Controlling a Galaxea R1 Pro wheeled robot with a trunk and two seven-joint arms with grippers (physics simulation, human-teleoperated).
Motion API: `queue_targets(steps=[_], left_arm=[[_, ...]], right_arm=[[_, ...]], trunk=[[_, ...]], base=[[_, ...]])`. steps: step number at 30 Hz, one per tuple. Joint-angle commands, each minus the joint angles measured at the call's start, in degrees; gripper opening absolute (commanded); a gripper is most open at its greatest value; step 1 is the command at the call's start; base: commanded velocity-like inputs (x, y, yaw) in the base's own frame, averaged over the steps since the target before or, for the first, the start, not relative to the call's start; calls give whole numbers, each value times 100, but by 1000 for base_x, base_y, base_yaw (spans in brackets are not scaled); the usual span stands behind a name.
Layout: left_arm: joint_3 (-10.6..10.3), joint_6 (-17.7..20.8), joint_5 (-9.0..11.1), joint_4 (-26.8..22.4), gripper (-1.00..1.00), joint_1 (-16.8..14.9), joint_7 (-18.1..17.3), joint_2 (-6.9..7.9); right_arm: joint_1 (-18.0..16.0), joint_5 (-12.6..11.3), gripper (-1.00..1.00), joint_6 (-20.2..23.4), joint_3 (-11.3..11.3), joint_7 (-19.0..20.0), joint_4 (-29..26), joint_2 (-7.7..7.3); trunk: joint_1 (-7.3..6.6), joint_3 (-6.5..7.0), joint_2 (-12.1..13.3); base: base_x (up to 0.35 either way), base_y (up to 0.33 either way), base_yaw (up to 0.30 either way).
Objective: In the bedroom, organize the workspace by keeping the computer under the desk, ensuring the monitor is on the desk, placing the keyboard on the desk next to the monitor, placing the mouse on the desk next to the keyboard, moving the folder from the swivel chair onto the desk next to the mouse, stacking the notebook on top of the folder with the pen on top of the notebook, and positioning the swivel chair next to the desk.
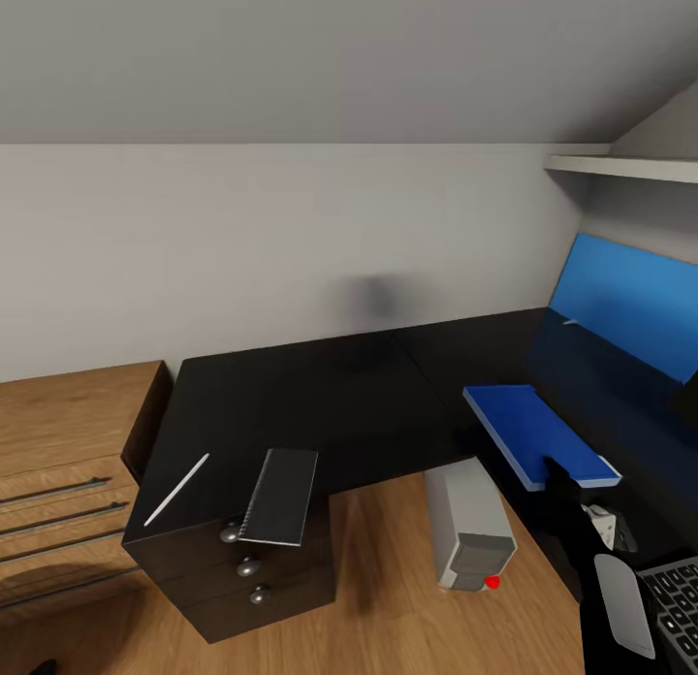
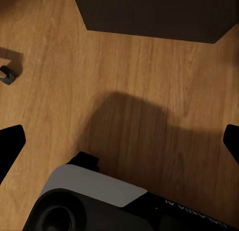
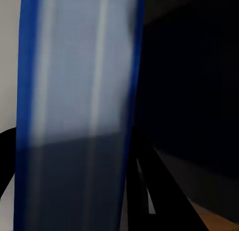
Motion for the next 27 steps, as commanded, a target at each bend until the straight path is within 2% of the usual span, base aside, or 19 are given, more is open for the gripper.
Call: queue_targets(steps=[1, 27], left_arm=[[-18, -35, 61, -6, 100, 0, 27, 3], [-18, -35, 61, -6, 100, 0, 27, 3]], right_arm=[[-5, -57, -100, 36, -18, -29, -9, 6], [-5, -49, -100, 33, -16, -21, 60, 6]], trunk=[[1, -4, -3], [1, -4, -3]], base=[[96, -96, 0], [63, -6, 0]])
